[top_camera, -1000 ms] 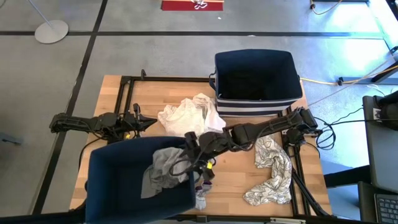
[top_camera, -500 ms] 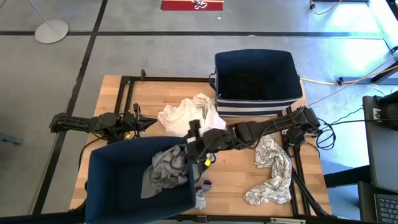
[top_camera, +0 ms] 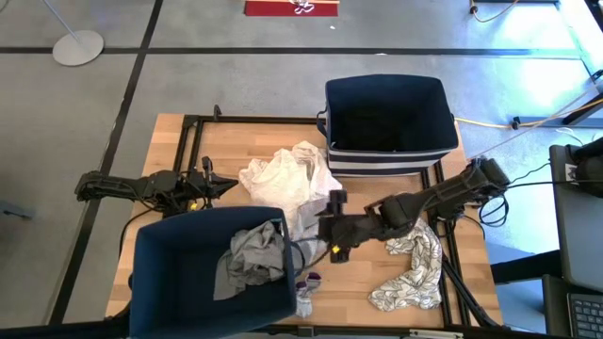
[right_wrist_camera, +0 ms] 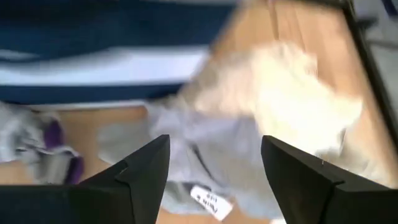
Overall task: Sort clothes
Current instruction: Put the gray underwear into the bottom left laundry bin
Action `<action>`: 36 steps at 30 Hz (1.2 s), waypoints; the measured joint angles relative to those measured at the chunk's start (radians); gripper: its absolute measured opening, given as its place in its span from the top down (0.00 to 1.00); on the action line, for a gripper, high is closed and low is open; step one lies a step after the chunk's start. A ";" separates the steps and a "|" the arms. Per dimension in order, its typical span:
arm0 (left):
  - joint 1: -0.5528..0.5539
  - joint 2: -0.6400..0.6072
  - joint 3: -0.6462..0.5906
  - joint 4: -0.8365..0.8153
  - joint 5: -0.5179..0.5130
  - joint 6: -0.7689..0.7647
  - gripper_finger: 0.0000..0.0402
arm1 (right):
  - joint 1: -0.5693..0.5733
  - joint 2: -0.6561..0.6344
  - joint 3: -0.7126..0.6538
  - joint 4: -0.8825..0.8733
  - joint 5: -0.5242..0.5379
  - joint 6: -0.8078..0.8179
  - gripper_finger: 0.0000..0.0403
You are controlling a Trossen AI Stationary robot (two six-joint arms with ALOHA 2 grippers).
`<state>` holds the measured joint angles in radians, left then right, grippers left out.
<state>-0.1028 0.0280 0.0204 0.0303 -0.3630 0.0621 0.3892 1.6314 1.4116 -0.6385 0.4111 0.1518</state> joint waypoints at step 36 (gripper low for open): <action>0.000 0.000 0.000 0.000 0.000 -0.055 0.99 | -0.083 0.031 -0.540 0.847 -0.109 -0.058 0.16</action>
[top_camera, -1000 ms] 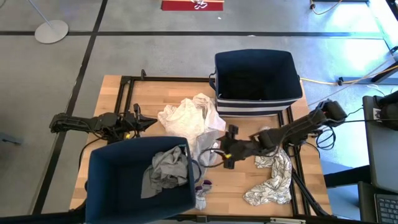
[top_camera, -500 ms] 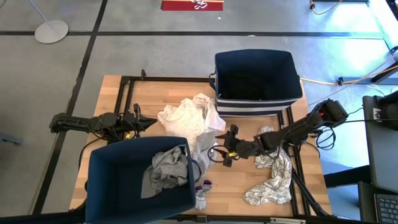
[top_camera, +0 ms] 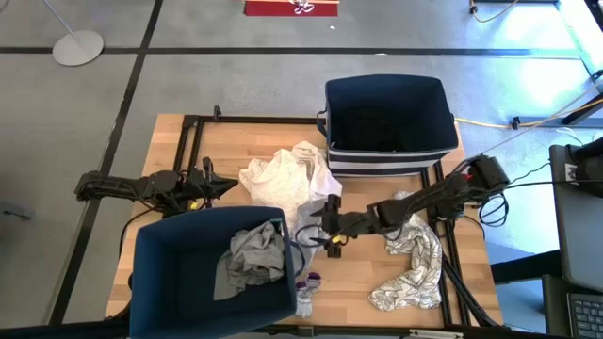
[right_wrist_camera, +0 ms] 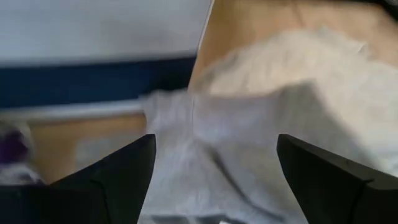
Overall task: Sort clothes
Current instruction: Put the gray underwear into the bottom left laundry bin
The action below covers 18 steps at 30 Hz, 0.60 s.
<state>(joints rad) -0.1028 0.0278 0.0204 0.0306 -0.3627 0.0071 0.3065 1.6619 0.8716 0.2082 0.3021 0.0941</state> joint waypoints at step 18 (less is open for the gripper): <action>0.000 0.000 0.000 0.000 0.000 0.000 0.99 | 0.000 0.201 0.002 0.008 0.117 -0.053 0.58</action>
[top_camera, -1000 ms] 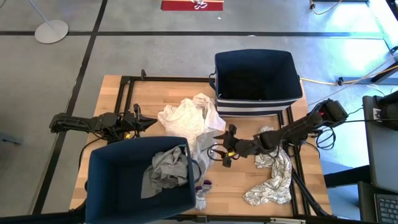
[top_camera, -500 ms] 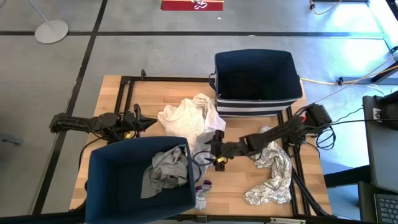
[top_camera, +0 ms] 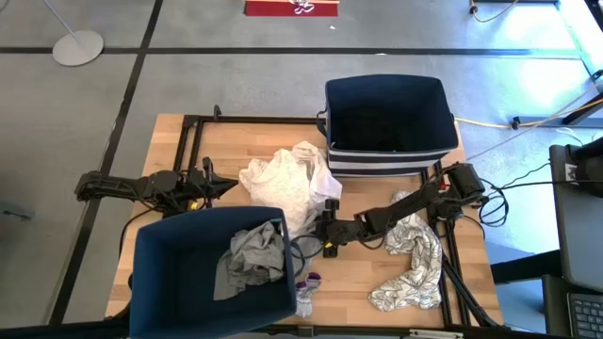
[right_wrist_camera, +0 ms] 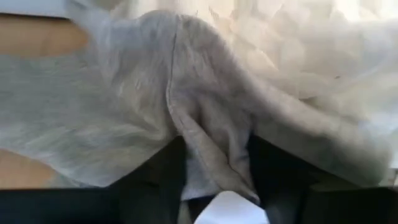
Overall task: Sort clothes
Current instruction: Put the gray underwear into the bottom left laundry bin
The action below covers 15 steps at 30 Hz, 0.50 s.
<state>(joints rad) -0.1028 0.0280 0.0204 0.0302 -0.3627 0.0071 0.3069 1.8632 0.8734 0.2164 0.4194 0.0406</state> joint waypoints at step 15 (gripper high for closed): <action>0.000 0.000 0.000 0.000 0.000 0.000 0.99 | 0.001 -0.115 0.000 -0.119 -0.037 0.111 0.94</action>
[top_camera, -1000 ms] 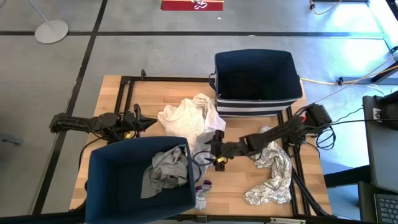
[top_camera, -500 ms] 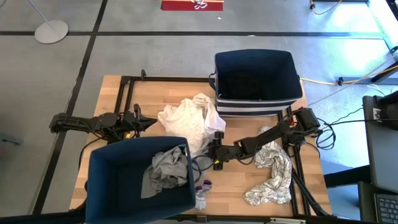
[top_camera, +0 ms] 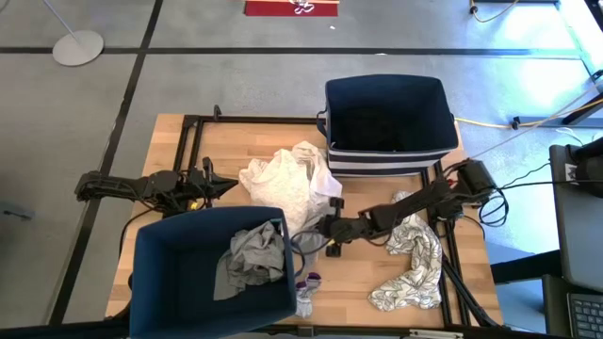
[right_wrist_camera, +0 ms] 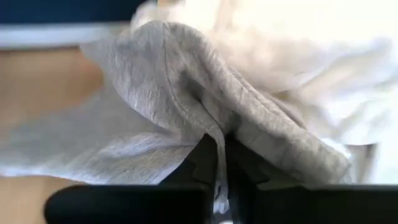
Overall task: Sort clothes
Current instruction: Put the gray underwear into the bottom left laundry bin
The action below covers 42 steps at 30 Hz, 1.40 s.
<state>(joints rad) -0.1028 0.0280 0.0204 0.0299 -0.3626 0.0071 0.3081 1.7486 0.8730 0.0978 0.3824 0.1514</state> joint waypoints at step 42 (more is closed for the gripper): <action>0.000 0.011 -0.001 0.003 0.000 0.006 0.99 | 0.016 -0.350 0.250 0.492 -0.036 -0.568 0.96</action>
<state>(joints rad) -0.1028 0.0394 0.0196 0.0326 -0.3630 0.0132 0.3246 1.3987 1.1229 0.5896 0.3463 -0.4164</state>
